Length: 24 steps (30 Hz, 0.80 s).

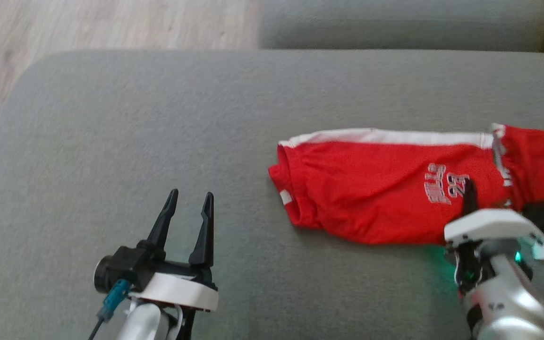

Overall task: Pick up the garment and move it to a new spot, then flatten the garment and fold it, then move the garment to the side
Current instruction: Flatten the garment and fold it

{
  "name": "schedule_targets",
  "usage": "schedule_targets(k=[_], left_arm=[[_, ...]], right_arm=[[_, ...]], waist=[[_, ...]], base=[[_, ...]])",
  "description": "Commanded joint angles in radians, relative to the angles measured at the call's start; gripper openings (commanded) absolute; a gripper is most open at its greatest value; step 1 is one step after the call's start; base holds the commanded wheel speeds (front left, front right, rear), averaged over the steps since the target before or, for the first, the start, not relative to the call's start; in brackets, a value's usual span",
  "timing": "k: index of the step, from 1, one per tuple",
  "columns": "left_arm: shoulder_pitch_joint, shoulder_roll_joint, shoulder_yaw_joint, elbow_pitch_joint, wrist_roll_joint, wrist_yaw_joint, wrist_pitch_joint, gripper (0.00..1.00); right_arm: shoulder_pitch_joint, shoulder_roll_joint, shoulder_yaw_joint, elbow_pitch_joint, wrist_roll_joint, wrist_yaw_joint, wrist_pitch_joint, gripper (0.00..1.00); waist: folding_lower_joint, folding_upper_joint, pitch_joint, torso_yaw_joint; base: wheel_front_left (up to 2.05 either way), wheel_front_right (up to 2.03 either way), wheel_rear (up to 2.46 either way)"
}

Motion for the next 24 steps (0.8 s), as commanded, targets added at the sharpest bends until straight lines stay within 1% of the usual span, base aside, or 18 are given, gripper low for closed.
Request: schedule_targets(k=[1, 4, 10, 15, 24], left_arm=[[-0.011, 0.004, 0.035, -0.023, 0.012, -0.002, -0.008, 1.00], [0.003, 0.004, 0.042, -0.022, 0.018, -0.004, -0.008, 1.00], [0.019, 0.004, 0.044, -0.023, 0.026, -0.009, -0.008, 1.00], [0.028, 0.004, 0.042, -0.021, 0.031, -0.013, -0.008, 1.00], [0.027, 0.004, 0.039, -0.011, 0.037, -0.017, -0.008, 1.00]], right_arm=[[-0.009, 0.016, 0.032, -0.038, 0.015, -0.001, -0.018, 0.00], [0.035, 0.016, 0.050, -0.067, 0.049, -0.001, -0.032, 0.00], [0.081, 0.016, 0.068, -0.107, 0.060, -0.001, -0.044, 0.00], [0.087, 0.016, 0.078, -0.133, 0.081, -0.001, -0.046, 0.00], [0.087, 0.016, 0.076, -0.182, 0.083, -0.001, -0.047, 0.00]], waist=[[0.0001, 0.0000, -0.036, -0.036], [0.0001, 0.0000, -0.054, -0.055], [0.0001, 0.0000, -0.067, -0.063], [0.0001, 0.0000, -0.067, -0.057], [0.0001, 0.0000, -0.071, -0.029]], base=[[0.00, 0.00, 0.00], [0.00, 0.00, 0.00], [0.00, 0.00, 0.00], [0.00, 0.00, 0.00], [0.00, 0.00, 0.00]])
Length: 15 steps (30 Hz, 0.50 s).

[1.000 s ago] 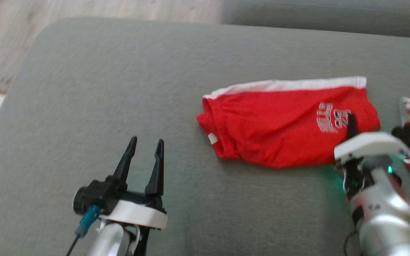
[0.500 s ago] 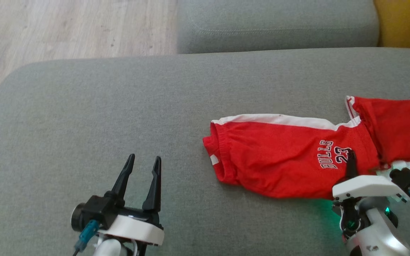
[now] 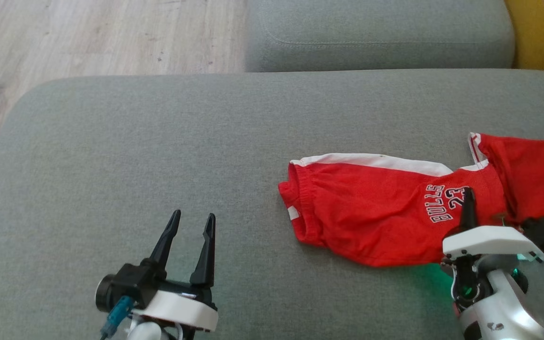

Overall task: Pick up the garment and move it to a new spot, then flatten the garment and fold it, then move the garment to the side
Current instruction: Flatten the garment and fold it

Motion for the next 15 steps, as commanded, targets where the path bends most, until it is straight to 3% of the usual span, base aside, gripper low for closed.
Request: schedule_targets(k=[1, 7, 15], left_arm=[[-0.029, 0.003, 0.035, -0.027, 0.013, -0.003, -0.008, 1.00], [-0.026, 0.003, 0.032, -0.023, 0.010, -0.004, -0.008, 1.00], [-0.025, 0.003, 0.016, -0.017, -0.002, 0.002, -0.008, 1.00]], right_arm=[[-0.028, 0.008, 0.030, -0.045, 0.008, -0.001, -0.011, 0.00], [-0.040, 0.008, 0.098, -0.086, 0.036, -0.001, -0.011, 0.00], [-0.063, 0.008, 0.267, -0.146, 0.112, -0.001, -0.011, 0.00]], waist=[[0.0000, 0.0000, -0.002, 0.009], [0.0000, 0.0000, -0.008, 0.024], [0.0000, 0.0000, -0.022, 0.062]], base=[[0.00, 0.00, 0.00], [0.00, 0.00, 0.00], [0.00, 0.00, 0.00]])
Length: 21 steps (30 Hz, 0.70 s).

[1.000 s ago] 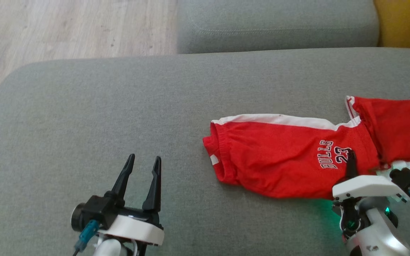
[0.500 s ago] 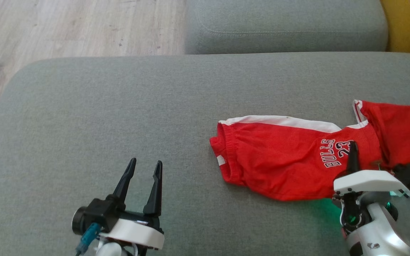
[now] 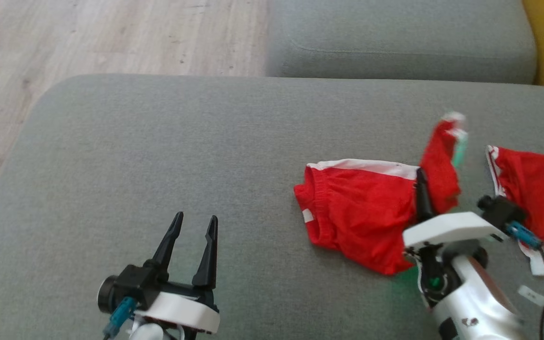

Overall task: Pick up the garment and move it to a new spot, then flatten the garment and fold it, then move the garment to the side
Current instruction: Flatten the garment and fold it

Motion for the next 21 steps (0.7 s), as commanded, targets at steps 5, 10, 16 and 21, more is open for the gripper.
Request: schedule_targets(k=[5, 10, 16, 21], left_arm=[[-0.023, 0.002, 0.020, -0.022, -0.007, 0.004, -0.008, 1.00], [-0.018, 0.002, 0.014, -0.018, -0.010, 0.006, -0.008, 1.00], [-0.019, 0.002, 0.020, -0.017, -0.008, 0.005, -0.008, 1.00], [-0.018, 0.002, 0.023, -0.016, -0.009, 0.005, -0.008, 1.00]], right_arm=[[-0.076, 0.009, 0.139, -0.054, 0.054, -0.001, -0.011, 0.00], [-0.087, 0.009, 0.244, -0.042, 0.089, -0.001, -0.011, 0.00], [-0.092, 0.009, 0.337, 0.001, 0.101, -0.001, -0.011, 0.00], [-0.096, 0.009, 0.390, 0.051, 0.109, -0.001, -0.011, 1.00]], waist=[[0.0000, 0.0000, -0.008, 0.038], [0.0000, 0.0000, -0.009, 0.073], [0.0000, 0.0000, 0.000, 0.101], [0.0000, 0.0000, 0.003, 0.108]], base=[[0.00, 0.00, 0.00], [0.00, 0.00, 0.00], [0.00, 0.00, 0.00], [0.00, 0.00, 0.00]])
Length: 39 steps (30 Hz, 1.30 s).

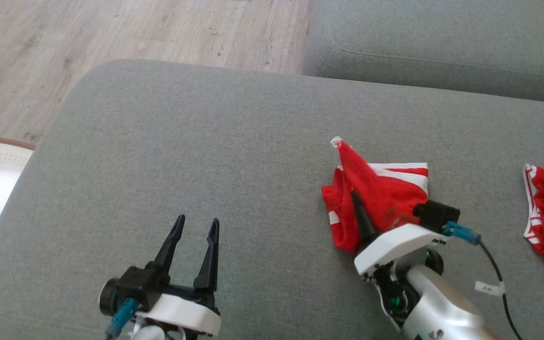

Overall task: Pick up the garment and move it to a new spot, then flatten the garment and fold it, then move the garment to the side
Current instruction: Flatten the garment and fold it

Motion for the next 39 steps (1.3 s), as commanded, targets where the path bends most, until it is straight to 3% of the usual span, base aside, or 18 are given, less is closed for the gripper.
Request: schedule_targets(k=[1, 8, 13, 19, 24, 27, 32, 39], left_arm=[[-0.020, 0.002, 0.032, -0.028, -0.005, 0.003, -0.008, 1.00], [-0.019, 0.002, 0.038, -0.028, -0.011, 0.008, -0.008, 1.00], [-0.019, 0.002, 0.052, -0.027, -0.005, 0.009, -0.008, 1.00], [-0.006, 0.002, 0.075, -0.036, 0.003, 0.008, -0.008, 1.00], [-0.004, 0.002, 0.098, -0.070, 0.001, 0.005, -0.008, 1.00], [-0.003, 0.002, 0.115, -0.099, -0.001, 0.003, -0.008, 1.00], [-0.002, 0.002, 0.129, -0.141, 0.003, 0.002, -0.008, 1.00], [0.006, 0.002, 0.126, -0.172, 0.003, 0.006, -0.008, 1.00]], right_arm=[[-0.040, 0.009, 0.029, -0.014, 0.003, -0.001, -0.011, 1.00], [-0.056, 0.009, 0.182, 0.017, -0.024, -0.001, -0.004, 1.00], [-0.051, 0.009, 0.316, -0.011, -0.005, -0.001, 0.078, 1.00], [-0.074, 0.009, 0.336, -0.038, 0.019, -0.001, 0.057, 1.00], [-0.116, 0.005, 0.229, 0.027, -0.013, -0.001, 0.002, 1.00], [-0.137, -0.042, 0.159, 0.032, -0.094, -0.001, -0.009, 1.00], [-0.086, -0.123, -0.091, -0.076, -0.343, -0.001, -0.010, 1.00], [0.105, -0.084, -0.376, -0.274, -0.648, -0.001, -0.011, 1.00]], waist=[[-0.0001, 0.0000, 0.000, -0.001], [-0.0001, 0.0000, -0.002, -0.024], [-0.0001, 0.0000, -0.017, -0.050], [-0.0001, 0.0000, -0.043, -0.095], [-0.0001, 0.0000, -0.055, -0.139], [-0.0001, 0.0000, -0.058, -0.168], [-0.0001, 0.0000, -0.055, -0.207], [-0.0001, 0.0000, -0.047, -0.247]], base=[[0.00, 0.00, 0.00], [0.00, 0.00, 0.00], [0.00, 0.00, 0.00], [0.00, 0.00, 0.00], [0.00, 0.00, 0.00], [0.00, 0.00, 0.00], [0.00, 0.00, 0.00], [0.00, 0.00, 0.00]])
